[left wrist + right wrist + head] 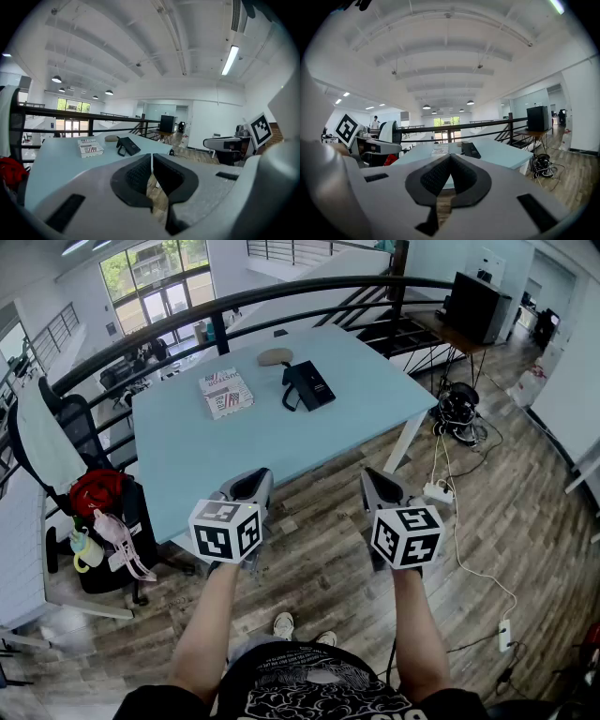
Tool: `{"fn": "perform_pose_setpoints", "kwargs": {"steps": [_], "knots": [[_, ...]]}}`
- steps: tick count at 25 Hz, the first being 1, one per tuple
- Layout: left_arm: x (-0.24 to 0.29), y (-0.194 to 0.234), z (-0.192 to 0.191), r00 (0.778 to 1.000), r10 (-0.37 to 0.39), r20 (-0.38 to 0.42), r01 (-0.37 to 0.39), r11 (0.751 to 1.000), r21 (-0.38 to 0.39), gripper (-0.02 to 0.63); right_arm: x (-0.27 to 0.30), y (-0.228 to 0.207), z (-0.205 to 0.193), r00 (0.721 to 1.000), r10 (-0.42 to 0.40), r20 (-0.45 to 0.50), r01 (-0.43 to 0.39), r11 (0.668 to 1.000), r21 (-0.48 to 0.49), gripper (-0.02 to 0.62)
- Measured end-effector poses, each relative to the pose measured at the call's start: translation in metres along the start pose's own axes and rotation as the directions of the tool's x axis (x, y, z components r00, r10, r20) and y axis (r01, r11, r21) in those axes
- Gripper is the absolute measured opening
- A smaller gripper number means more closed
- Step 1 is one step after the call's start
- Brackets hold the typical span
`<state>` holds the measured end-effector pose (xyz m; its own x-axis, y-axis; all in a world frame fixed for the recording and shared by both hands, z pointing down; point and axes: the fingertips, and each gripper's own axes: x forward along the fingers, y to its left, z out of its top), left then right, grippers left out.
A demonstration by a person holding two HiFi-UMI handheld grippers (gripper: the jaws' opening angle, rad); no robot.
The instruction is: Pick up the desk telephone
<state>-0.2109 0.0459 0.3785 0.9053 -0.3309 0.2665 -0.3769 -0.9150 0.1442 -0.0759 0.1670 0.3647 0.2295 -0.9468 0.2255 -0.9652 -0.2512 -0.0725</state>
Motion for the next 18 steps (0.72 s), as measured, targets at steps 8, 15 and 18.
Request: {"fn": "perform_pose_setpoints", "kwargs": {"steps": [8, 15, 18], "knots": [[0.018, -0.026, 0.004, 1.0, -0.009, 0.023, 0.01, 1.0, -0.007, 0.02, -0.005, -0.022, -0.001, 1.0, 0.019, -0.003, -0.019, 1.0, -0.006, 0.003], [0.035, -0.044, 0.001, 0.999, 0.009, 0.031, -0.008, 1.0, -0.023, 0.021, -0.008, -0.044, -0.006, 0.999, 0.048, -0.006, -0.048, 0.999, -0.008, 0.003], [0.043, -0.046, 0.002, 0.999, 0.012, 0.034, -0.011, 0.999, -0.031, 0.025, -0.005, -0.052, -0.005, 0.999, 0.051, -0.002, -0.051, 0.999, -0.006, 0.003]]}}
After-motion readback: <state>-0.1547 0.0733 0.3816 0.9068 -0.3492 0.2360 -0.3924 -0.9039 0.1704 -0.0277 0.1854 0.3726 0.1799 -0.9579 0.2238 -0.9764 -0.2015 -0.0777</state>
